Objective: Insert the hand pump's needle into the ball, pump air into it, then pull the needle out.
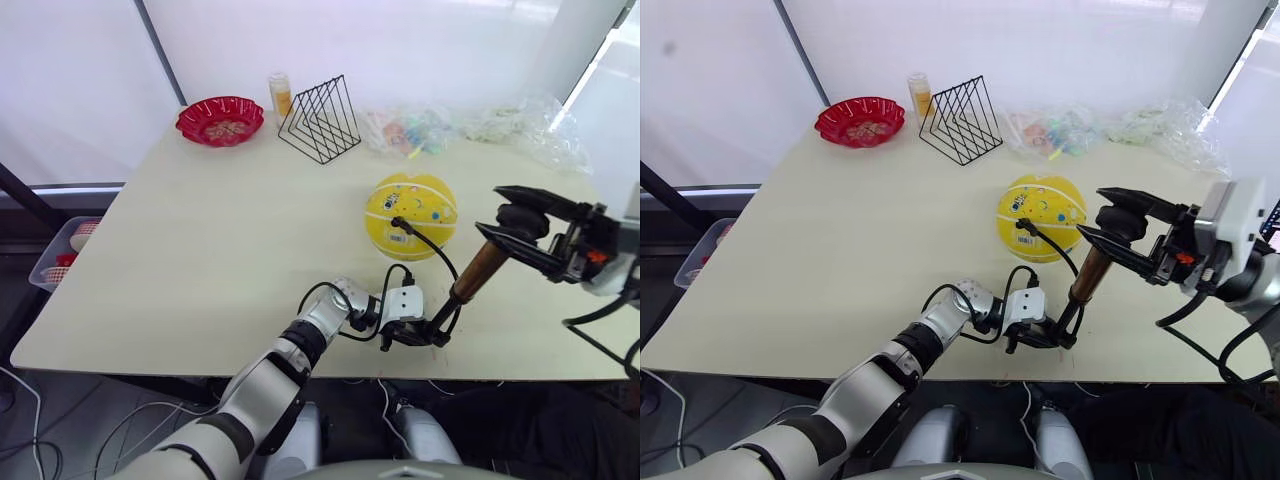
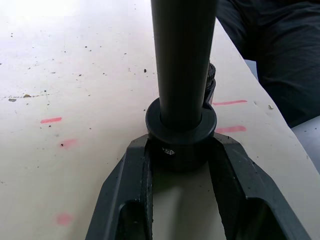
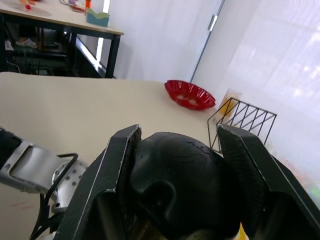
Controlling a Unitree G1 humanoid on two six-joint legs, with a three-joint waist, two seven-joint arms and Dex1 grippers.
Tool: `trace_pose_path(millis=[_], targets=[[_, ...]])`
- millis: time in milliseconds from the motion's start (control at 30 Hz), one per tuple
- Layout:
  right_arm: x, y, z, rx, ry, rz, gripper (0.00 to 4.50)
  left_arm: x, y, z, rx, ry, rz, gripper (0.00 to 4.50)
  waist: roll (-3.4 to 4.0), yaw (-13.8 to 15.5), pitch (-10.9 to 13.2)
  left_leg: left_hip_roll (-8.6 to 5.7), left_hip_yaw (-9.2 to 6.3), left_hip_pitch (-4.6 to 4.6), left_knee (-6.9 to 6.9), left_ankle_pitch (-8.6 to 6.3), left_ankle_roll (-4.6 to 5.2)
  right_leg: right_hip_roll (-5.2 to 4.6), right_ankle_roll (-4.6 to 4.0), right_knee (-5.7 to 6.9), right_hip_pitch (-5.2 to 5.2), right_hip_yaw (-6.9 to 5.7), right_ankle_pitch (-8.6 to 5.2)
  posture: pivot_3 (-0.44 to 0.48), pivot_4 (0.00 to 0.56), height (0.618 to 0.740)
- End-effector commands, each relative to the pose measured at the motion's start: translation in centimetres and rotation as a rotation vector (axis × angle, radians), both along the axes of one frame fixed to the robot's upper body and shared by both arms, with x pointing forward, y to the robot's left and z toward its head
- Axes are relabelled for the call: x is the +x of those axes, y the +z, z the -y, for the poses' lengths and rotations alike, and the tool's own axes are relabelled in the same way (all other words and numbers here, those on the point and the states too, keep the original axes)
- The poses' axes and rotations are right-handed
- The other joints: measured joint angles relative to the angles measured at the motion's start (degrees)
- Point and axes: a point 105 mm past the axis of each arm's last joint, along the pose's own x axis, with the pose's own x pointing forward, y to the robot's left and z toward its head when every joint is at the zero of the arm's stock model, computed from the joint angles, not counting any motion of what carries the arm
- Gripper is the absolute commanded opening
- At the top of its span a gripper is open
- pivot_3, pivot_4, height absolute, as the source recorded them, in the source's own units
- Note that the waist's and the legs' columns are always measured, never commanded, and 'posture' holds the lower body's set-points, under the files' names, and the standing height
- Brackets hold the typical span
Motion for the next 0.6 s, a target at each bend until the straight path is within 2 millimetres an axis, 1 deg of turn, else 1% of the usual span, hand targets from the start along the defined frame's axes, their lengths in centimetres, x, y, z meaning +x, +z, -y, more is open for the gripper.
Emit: trace_pose_path(millis=[33,67,167,267,300,367,433,500,567,600], targets=[[-0.8,3.2,0.4,0.010,-0.030,0.125,1.94,-1.4,-4.8,-3.7,0.204,0.065,-0.135,1.10,0.02,-0.02,0.02,0.00,0.01,-0.01,0.00,0.00,0.00,0.00,0.00,0.00,0.00,0.00,0.00,0.000,0.150,0.740],[-0.8,3.4,0.3,0.014,-0.031,0.126,1.94,-1.4,-4.8,-3.7,0.205,0.064,-0.135,1.10,0.05,-0.04,0.06,0.00,0.03,-0.01,0.00,0.00,0.00,-0.01,0.00,0.00,0.00,0.03,0.00,0.000,0.150,0.740],[-0.8,2.6,-0.1,0.027,-0.019,0.091,1.94,-1.4,-4.8,-3.6,0.205,0.061,-0.136,1.10,0.02,0.00,0.08,-0.01,0.02,-0.03,0.00,0.00,0.00,-0.02,-0.01,0.00,-0.01,0.03,0.00,0.000,0.150,0.740],[-0.4,-1.0,-0.5,-0.007,-0.030,-0.020,1.94,-1.5,-4.8,-3.6,0.205,0.059,-0.135,1.10,-0.01,0.03,0.06,-0.02,0.01,-0.03,-0.03,0.00,0.00,-0.01,-0.02,-0.01,-0.01,0.01,0.00,0.000,0.150,0.740],[-0.3,-1.9,-0.5,-0.014,-0.034,-0.045,1.94,-1.5,-4.8,-3.6,0.205,0.059,-0.135,1.10,-0.03,0.03,0.05,-0.02,0.00,-0.03,-0.02,0.00,0.00,-0.01,-0.02,-0.01,-0.01,0.01,0.00,0.000,0.150,0.740],[-0.3,-2.5,-0.6,-0.019,-0.038,-0.056,1.94,-1.5,-4.8,-3.6,0.205,0.059,-0.135,1.10,-0.16,-0.03,-0.04,-0.01,-0.02,-0.02,-0.03,0.00,0.00,0.01,-0.02,-0.01,0.00,-0.02,-0.01,0.000,0.150,0.740],[-0.4,-5.0,-1.0,-0.014,-0.028,-0.122,1.94,-1.4,-4.8,-3.7,0.206,0.063,-0.133,1.10,-0.18,-0.09,-0.18,0.00,0.03,-0.01,-0.02,0.00,0.00,-0.01,-0.01,-0.01,0.00,0.03,0.00,0.000,0.150,0.740],[-0.6,-6.9,-1.5,0.002,-0.020,-0.169,1.94,-1.3,-4.8,-3.7,0.207,0.065,-0.131,1.10,-0.34,-0.05,-0.26,0.04,-0.01,0.06,-0.02,0.00,0.00,0.05,-0.01,0.00,0.02,-0.01,-0.01,0.000,0.150,0.740],[-0.7,-8.8,-1.9,0.029,-0.020,-0.216,1.94,-1.3,-4.9,-3.7,0.207,0.067,-0.131,1.10,-0.27,-0.08,-0.33,0.10,-0.06,0.07,-0.03,0.00,0.00,0.07,-0.02,0.00,0.01,-0.07,-0.02,0.000,0.150,0.740],[-0.7,-9.3,-2.0,0.039,-0.021,-0.229,1.94,-1.4,-4.9,-3.7,0.207,0.068,-0.132,1.10,-0.26,-0.10,-0.36,0.09,-0.04,0.10,-0.03,0.00,0.00,0.07,-0.02,0.00,0.01,-0.05,-0.02,0.000,0.150,0.740]])
